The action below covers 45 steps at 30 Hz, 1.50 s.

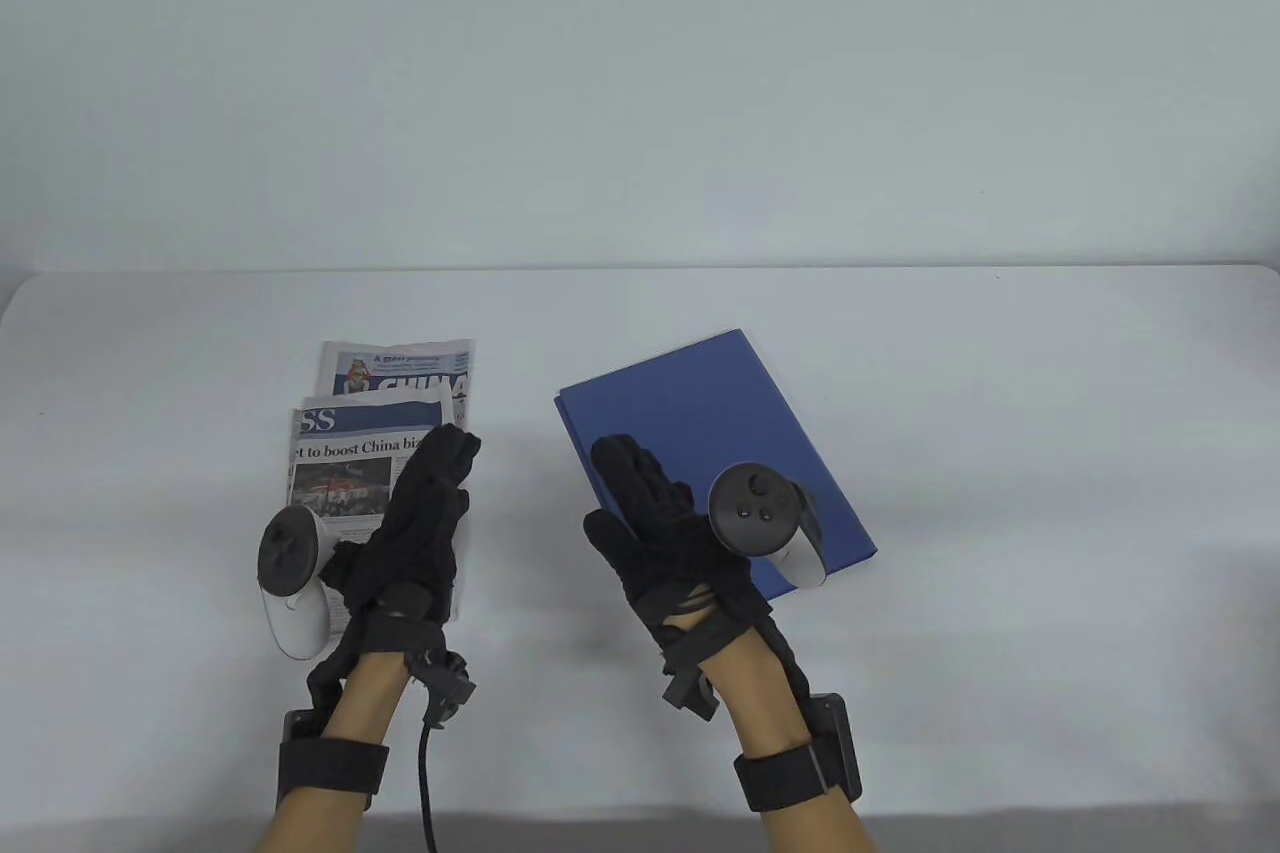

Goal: Insert newspapers into folder

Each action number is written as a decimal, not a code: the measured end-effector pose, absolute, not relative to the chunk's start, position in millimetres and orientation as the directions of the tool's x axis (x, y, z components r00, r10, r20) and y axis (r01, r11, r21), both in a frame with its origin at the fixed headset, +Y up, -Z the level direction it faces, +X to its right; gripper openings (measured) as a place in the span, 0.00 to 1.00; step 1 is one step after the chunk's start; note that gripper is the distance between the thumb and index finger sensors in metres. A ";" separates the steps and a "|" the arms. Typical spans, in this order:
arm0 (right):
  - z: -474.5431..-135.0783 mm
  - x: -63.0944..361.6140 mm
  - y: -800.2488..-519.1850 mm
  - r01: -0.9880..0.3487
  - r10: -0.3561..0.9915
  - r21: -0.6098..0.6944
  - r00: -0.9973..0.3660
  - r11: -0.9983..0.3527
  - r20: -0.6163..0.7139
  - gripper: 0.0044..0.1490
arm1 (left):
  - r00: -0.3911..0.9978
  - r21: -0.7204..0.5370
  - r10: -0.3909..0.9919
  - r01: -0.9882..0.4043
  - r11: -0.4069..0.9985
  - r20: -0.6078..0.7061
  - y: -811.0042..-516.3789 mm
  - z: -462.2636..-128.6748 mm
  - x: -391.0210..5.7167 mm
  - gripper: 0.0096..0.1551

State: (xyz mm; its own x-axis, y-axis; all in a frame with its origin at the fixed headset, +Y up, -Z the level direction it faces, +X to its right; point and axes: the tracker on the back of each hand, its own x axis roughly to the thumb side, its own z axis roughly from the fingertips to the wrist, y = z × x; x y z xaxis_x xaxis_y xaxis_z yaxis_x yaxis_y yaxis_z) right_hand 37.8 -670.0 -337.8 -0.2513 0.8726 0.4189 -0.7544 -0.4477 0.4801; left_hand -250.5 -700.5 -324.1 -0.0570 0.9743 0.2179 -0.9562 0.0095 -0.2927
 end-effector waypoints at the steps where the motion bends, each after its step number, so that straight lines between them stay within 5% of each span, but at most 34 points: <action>1: -337.8 38.1 -669.3 -0.754 0.871 0.478 -0.254 -0.450 0.419 0.52 | -0.048 -0.295 0.975 -0.955 0.018 0.216 -701.0 -324.3 -249.5 0.42; 11: -344.7 41.4 -676.9 -0.742 0.873 0.485 -0.289 -0.463 0.392 0.53 | -0.040 -0.329 0.978 -0.944 0.031 0.206 -701.0 -326.9 -245.9 0.42; 14: -348.1 47.9 -687.8 -0.705 0.827 0.433 -0.459 -0.562 0.325 0.56 | -0.028 -0.339 0.981 -0.940 0.039 0.190 -704.5 -327.2 -244.5 0.42; 17: -351.9 55.1 -708.9 -0.549 0.651 0.414 -0.742 -0.726 0.158 0.70 | -0.021 -0.342 0.981 -0.939 0.047 0.191 -704.8 -326.7 -243.6 0.42; 19: -357.2 59.0 -732.5 -0.380 0.460 0.510 -0.887 -0.771 0.034 0.72 | -0.018 -0.345 0.981 -0.937 0.051 0.192 -705.0 -326.8 -242.8 0.42; 25: -362.4 45.5 -788.3 -0.170 0.173 0.744 -0.982 -0.646 -0.075 0.69 | 0.007 -0.352 0.989 -0.934 0.059 0.147 -711.8 -329.0 -242.8 0.41; 36: -370.7 24.3 -767.4 -0.094 0.167 0.624 -0.984 -0.776 0.060 0.44 | 0.019 -0.379 0.991 -0.923 0.067 0.130 -713.2 -330.5 -241.4 0.39; 40: -365.6 36.0 -770.4 -0.088 0.187 0.728 -0.981 -0.680 0.057 0.52 | 0.025 -0.376 0.990 -0.923 0.076 0.137 -710.7 -330.5 -243.2 0.39; 45: -371.2 59.5 -752.8 -0.356 0.451 0.604 -0.893 -0.714 0.007 0.39 | 0.008 -0.367 0.988 -0.928 0.064 0.153 -709.1 -329.8 -243.5 0.39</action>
State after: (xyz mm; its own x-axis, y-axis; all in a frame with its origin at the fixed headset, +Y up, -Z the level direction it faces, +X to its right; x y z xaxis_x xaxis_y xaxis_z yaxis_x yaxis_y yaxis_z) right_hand 59.5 -752.8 -371.2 -0.8927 0.4506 0.0067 -0.3556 -0.7135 0.6036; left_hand -243.5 -709.1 -329.8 0.0078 0.9883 0.1526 -0.9282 0.0639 -0.3666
